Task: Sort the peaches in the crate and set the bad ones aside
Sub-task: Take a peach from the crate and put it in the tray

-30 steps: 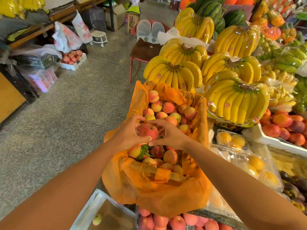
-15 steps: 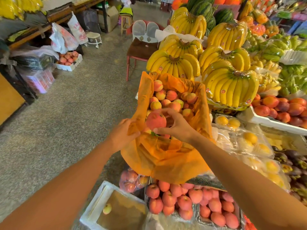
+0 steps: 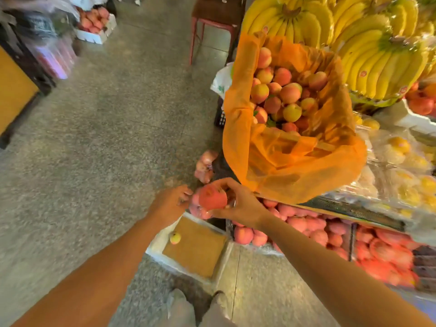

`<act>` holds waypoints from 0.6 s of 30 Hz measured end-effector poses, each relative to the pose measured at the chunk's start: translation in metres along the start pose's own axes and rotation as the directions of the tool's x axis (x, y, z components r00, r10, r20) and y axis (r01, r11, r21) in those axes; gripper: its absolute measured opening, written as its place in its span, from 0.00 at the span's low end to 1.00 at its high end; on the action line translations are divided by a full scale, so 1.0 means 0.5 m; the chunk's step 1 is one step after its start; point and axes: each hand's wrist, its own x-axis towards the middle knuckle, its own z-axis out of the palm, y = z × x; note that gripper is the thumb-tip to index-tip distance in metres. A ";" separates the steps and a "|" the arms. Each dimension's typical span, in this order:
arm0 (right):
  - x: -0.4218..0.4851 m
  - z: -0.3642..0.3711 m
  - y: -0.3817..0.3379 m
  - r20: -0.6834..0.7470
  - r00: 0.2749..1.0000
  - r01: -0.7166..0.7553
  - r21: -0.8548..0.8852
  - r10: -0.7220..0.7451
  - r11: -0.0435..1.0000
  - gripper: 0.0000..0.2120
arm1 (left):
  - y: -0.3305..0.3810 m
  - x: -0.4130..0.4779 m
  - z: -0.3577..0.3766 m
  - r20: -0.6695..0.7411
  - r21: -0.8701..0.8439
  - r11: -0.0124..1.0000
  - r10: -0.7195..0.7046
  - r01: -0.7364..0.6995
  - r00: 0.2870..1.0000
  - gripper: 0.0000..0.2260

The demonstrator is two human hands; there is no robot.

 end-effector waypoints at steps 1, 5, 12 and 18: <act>0.009 0.036 0.035 0.011 1.000 -0.013 -0.005 0.013 1.000 0.27 | -0.045 -0.003 0.022 0.003 0.004 1.000 -0.030 0.030 1.000 0.11; 0.063 0.196 0.240 0.035 0.993 -0.109 -0.048 0.111 0.993 0.28 | -0.259 0.004 0.136 -0.010 -0.046 0.985 -0.169 0.169 0.986 0.12; 0.142 0.438 0.628 0.094 0.953 -0.276 -0.137 0.290 0.951 0.28 | -0.618 0.069 0.384 -0.011 0.165 0.957 -0.239 0.238 0.971 0.28; 0.210 0.632 0.954 0.092 0.948 -0.283 -0.204 0.306 0.937 0.33 | -0.903 0.132 0.660 0.096 0.452 0.865 -0.291 0.219 0.952 0.27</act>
